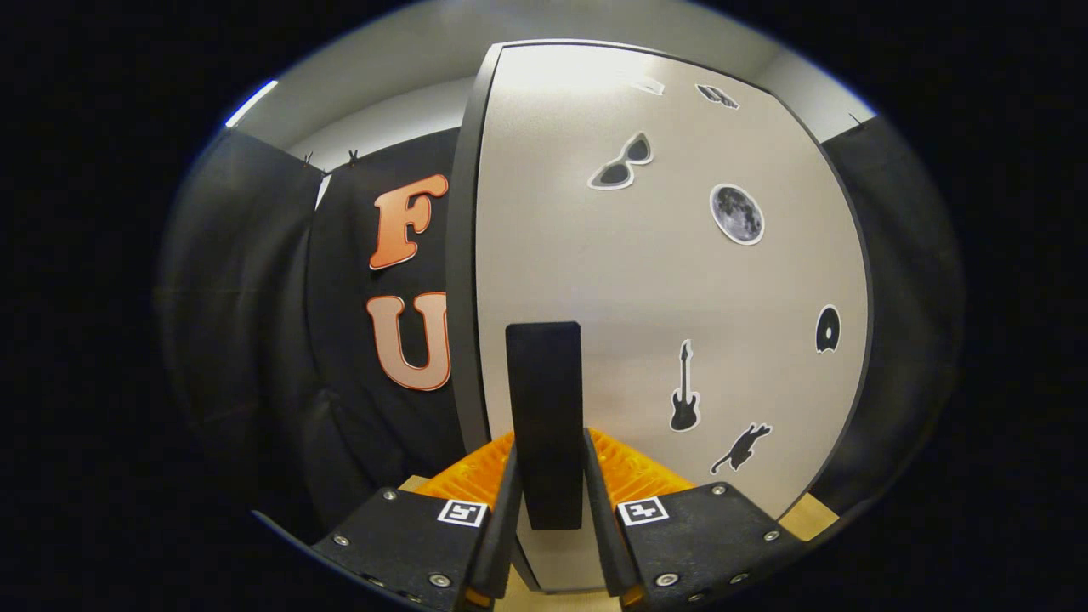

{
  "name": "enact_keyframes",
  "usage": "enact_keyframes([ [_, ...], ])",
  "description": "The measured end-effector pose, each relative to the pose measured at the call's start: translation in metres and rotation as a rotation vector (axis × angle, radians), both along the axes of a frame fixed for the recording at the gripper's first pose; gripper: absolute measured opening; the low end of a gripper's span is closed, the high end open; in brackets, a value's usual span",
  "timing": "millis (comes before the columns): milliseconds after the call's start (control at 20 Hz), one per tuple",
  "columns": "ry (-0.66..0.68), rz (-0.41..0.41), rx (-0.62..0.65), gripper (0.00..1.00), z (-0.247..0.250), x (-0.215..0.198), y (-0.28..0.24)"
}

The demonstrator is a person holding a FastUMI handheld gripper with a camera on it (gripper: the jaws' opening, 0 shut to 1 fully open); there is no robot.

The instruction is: Open the shoe cabinet door, grab the shoes and put them into the shoe cabinet, then close the shoe cabinet door.

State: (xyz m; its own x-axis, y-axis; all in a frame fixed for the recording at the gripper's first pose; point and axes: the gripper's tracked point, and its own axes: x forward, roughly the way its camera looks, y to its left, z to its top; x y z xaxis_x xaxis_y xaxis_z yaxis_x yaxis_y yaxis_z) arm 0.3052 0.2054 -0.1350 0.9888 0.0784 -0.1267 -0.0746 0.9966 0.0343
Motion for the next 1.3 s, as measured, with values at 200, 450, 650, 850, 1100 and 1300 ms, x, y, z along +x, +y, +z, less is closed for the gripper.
enact_keyframes([
  [200, 0.005, 0.004, -0.039, 0.39, -0.001, -0.001, 0.001],
  [450, 0.031, 0.041, 0.007, 0.26, -0.001, -0.004, 0.0],
  [650, 0.027, 0.038, 0.015, 0.22, 0.001, -0.014, -0.002],
  [850, 0.024, 0.045, 0.009, 0.21, 0.003, -0.024, -0.007],
  [1100, 0.028, 0.024, -0.002, 0.2, 0.005, -0.045, -0.019],
  [1300, 0.041, 0.007, -0.008, 0.2, 0.007, -0.059, -0.03],
])
